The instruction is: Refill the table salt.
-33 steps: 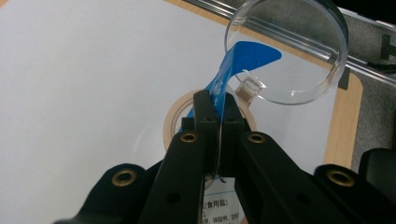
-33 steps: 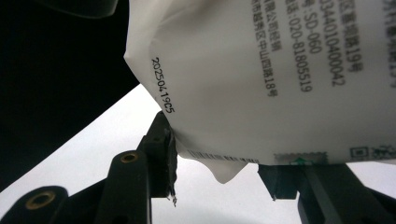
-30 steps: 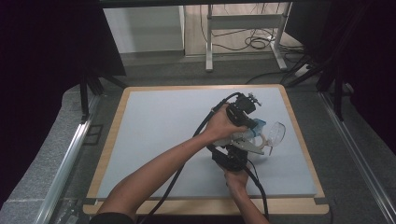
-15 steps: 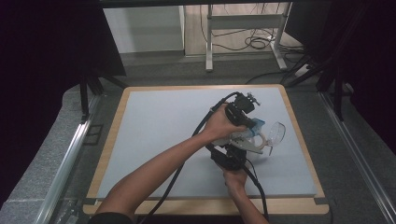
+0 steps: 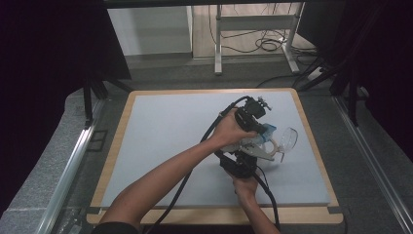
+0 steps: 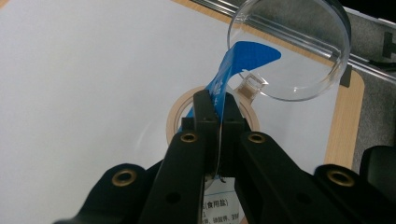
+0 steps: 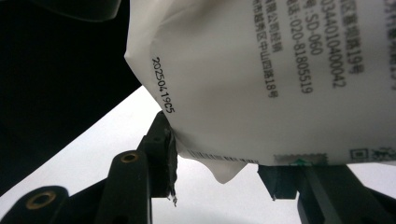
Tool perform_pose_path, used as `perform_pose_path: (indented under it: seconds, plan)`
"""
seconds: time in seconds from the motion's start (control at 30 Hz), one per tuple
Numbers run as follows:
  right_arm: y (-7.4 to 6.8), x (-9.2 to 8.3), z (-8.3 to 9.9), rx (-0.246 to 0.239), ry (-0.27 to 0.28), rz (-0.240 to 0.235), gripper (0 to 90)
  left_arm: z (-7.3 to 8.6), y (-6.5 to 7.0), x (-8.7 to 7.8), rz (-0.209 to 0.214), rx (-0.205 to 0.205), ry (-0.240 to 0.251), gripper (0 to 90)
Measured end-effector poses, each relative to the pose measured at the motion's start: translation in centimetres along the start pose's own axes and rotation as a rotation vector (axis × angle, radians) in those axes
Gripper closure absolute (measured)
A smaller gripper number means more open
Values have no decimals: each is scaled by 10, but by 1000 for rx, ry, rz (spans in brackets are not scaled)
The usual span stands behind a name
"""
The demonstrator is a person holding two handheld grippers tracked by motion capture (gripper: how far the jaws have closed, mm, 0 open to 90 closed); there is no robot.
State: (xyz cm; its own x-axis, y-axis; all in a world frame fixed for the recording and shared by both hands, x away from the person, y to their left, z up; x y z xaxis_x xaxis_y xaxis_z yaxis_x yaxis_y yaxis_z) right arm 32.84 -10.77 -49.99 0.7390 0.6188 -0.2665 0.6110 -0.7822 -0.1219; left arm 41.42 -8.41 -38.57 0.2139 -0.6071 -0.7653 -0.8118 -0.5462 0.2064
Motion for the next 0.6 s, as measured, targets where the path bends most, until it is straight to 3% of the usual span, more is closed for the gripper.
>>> perform_pose_path:
  seconds: [0.6]
  plan:
    - [0, 0, 0, -5, 3, 5, 534, 1, 1, 1, 0, -2, 0, 900]
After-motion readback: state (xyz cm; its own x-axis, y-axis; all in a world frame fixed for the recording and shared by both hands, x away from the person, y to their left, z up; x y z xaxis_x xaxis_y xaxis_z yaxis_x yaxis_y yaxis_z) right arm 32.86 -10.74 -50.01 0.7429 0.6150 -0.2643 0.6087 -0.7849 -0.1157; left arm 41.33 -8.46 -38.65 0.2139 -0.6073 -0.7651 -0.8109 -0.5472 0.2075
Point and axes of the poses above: each handheld gripper's, and its own axes: x roughly forward along the jaws, z roughly out of its underside, y roughly to its right, the point moved 2 cm from there along x, roughly forward along the jaws, and after that the axes turned 10 degrees about -x, right-handed, at the moved point
